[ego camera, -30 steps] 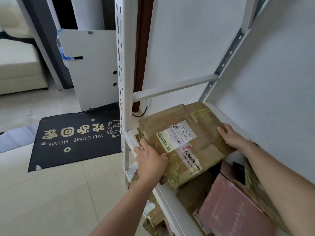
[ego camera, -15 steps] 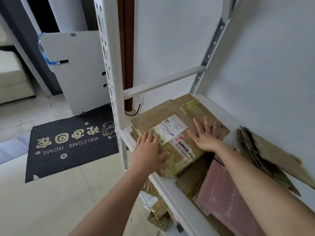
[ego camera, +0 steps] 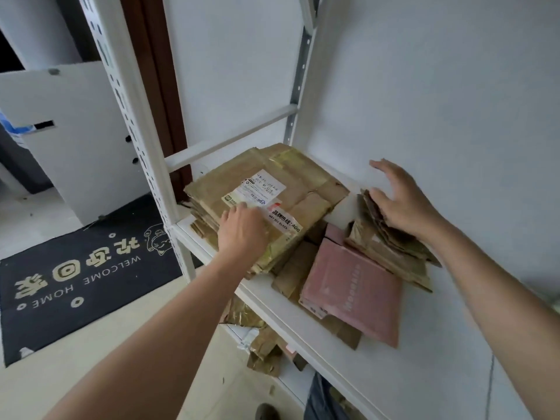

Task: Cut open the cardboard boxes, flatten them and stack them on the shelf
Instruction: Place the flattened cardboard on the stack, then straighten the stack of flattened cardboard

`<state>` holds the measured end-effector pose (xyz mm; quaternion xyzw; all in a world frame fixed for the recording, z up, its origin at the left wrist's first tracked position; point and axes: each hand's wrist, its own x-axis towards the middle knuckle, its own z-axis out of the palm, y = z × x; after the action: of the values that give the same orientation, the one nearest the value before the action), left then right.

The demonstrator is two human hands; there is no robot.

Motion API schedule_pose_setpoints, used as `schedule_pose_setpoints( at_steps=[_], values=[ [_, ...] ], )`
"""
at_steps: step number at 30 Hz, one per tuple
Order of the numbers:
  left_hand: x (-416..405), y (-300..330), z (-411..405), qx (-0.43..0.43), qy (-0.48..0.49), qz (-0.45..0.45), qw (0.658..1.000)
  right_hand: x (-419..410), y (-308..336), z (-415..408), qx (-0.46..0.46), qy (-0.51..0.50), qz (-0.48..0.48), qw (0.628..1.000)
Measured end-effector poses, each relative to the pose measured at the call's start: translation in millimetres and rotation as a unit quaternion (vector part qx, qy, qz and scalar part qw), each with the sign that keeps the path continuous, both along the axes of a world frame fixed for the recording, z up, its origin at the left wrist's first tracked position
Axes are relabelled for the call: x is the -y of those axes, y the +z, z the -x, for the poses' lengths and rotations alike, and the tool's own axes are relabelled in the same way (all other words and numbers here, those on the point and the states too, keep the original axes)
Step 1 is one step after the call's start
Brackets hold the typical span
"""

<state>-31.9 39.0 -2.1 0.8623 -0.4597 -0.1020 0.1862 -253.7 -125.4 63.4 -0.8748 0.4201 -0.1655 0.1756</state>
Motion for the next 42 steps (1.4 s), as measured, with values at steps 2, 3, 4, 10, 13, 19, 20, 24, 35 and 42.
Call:
schedule_pose_setpoints(
  at_steps=[2, 3, 4, 10, 13, 19, 20, 24, 35, 42],
  values=[
    [-1, 6, 20, 0.017, -0.025, 0.032, 0.999, 9, 5, 50, -0.014, -0.042, -0.044, 0.998],
    [-1, 6, 32, 0.015, -0.038, 0.055, 0.998, 15, 3, 71, -0.039, -0.06, -0.082, 0.994],
    [-2, 7, 45, 0.001, -0.049, 0.074, 0.996, 20, -2, 90, -0.062, -0.079, -0.122, 0.987],
    [13, -7, 126, -0.26, -0.036, 0.111, 0.959, 53, -61, 151, 0.076, -0.296, -0.238, 0.922],
    [29, -12, 157, -0.435, 0.029, 0.087, 0.896, 63, -87, 160, 0.277, -0.38, -0.395, 0.789],
    [54, -27, 191, -0.524, 0.133, 0.128, 0.832, 75, -121, 164, 0.345, -0.374, -0.496, 0.703],
    [57, -30, 193, -0.53, 0.143, 0.14, 0.824, 75, -124, 163, 0.347, -0.373, -0.509, 0.694],
    [60, -44, 197, -0.569, 0.166, 0.171, 0.787, 73, -129, 153, 0.414, -0.321, -0.562, 0.641],
    [53, -45, 191, -0.599, 0.217, 0.237, 0.734, 43, -130, 149, 0.397, -0.312, -0.523, 0.687],
    [24, -44, 178, -0.564, 0.24, 0.261, 0.746, 19, -103, 166, 0.499, -0.297, -0.491, 0.649]
  ],
)
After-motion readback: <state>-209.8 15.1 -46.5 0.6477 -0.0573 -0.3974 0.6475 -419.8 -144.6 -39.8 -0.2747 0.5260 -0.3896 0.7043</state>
